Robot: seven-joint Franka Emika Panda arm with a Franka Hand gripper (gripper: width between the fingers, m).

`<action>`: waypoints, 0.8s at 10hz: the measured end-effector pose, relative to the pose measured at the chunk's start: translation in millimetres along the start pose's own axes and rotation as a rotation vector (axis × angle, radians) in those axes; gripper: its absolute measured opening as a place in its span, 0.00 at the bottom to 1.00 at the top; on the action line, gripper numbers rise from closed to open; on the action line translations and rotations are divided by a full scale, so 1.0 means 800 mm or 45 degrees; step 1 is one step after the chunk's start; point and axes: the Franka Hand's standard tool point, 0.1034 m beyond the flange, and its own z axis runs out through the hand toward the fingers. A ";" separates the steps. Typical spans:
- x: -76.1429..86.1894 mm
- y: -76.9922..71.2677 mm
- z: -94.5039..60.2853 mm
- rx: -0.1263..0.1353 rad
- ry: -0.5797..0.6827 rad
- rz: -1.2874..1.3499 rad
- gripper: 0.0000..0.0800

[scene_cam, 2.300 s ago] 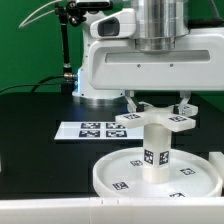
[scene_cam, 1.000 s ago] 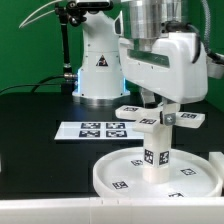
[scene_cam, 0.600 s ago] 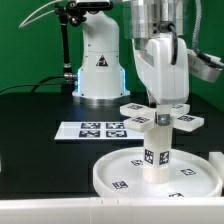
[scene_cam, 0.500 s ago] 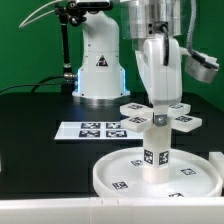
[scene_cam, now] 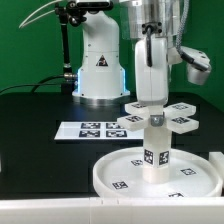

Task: Assemble round table

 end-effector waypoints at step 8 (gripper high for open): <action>-0.014 0.000 -0.034 0.040 -0.104 -0.126 0.81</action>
Offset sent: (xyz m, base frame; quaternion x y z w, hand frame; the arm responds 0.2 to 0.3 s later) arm -0.0004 0.0003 0.0197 0.0107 -0.0597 0.0048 0.9981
